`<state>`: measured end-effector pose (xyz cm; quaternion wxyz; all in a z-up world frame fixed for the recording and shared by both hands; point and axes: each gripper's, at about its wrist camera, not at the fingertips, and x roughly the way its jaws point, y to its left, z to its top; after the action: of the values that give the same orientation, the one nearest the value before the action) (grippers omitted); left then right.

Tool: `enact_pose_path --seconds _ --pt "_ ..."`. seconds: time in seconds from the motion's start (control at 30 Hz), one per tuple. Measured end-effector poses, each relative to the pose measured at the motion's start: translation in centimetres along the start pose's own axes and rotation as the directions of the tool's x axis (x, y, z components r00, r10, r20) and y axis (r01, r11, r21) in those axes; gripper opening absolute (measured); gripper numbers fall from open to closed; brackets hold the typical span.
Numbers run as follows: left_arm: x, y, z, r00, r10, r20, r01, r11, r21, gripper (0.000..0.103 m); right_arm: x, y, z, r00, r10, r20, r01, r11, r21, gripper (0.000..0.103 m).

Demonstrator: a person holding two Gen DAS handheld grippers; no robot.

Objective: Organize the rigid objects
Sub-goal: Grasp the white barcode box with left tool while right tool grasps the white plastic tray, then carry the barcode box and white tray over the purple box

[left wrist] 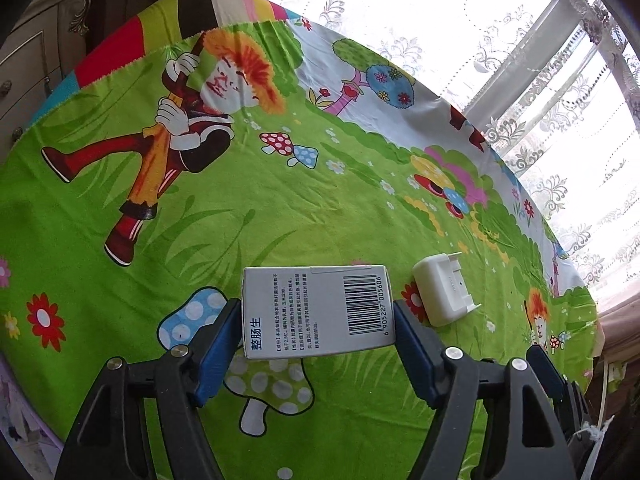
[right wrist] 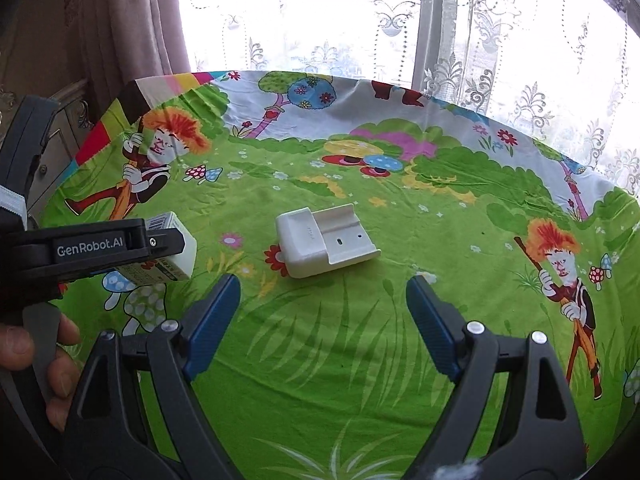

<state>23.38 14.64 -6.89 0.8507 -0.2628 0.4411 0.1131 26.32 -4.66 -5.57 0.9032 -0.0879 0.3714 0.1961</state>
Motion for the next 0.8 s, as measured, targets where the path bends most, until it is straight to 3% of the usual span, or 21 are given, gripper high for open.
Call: enact_pose_path --seconds 0.17,0.33,0.43,0.5,0.57,0.8 --pt "-2.5 1.7 -1.0 0.999 -0.01 0.049 0.01 1.0 -0.005 0.074 2.9 1.0 1.4 1.0 0.007 -0.028 -0.009 0.998 -0.064 0.087" --pt "-3.8 2.9 -2.8 0.999 -0.021 0.048 0.021 1.0 0.0 0.074 5.3 1.8 2.7 0.999 0.012 -0.048 -0.016 0.996 -0.091 0.083" --pt "-4.5 3.3 -3.5 0.998 -0.02 0.051 0.02 1.0 0.004 0.074 7.0 2.1 2.7 0.996 -0.01 -0.086 -0.001 0.993 -0.121 0.068" --pt "-4.9 3.4 -4.0 0.998 -0.019 0.059 0.018 1.0 0.012 0.074 8.0 1.7 2.3 0.992 -0.005 -0.127 -0.008 0.995 -0.1 0.047" --pt "-5.1 3.4 -4.4 0.998 -0.021 0.06 0.02 1.0 0.019 0.074 8.5 1.5 1.7 0.989 0.004 -0.15 -0.018 0.996 -0.092 0.04" --pt "-6.1 3.4 -4.9 0.997 -0.026 0.07 0.024 0.999 0.027 0.074 5.2 2.2 0.8 0.992 0.006 -0.125 -0.018 0.995 -0.096 0.039"
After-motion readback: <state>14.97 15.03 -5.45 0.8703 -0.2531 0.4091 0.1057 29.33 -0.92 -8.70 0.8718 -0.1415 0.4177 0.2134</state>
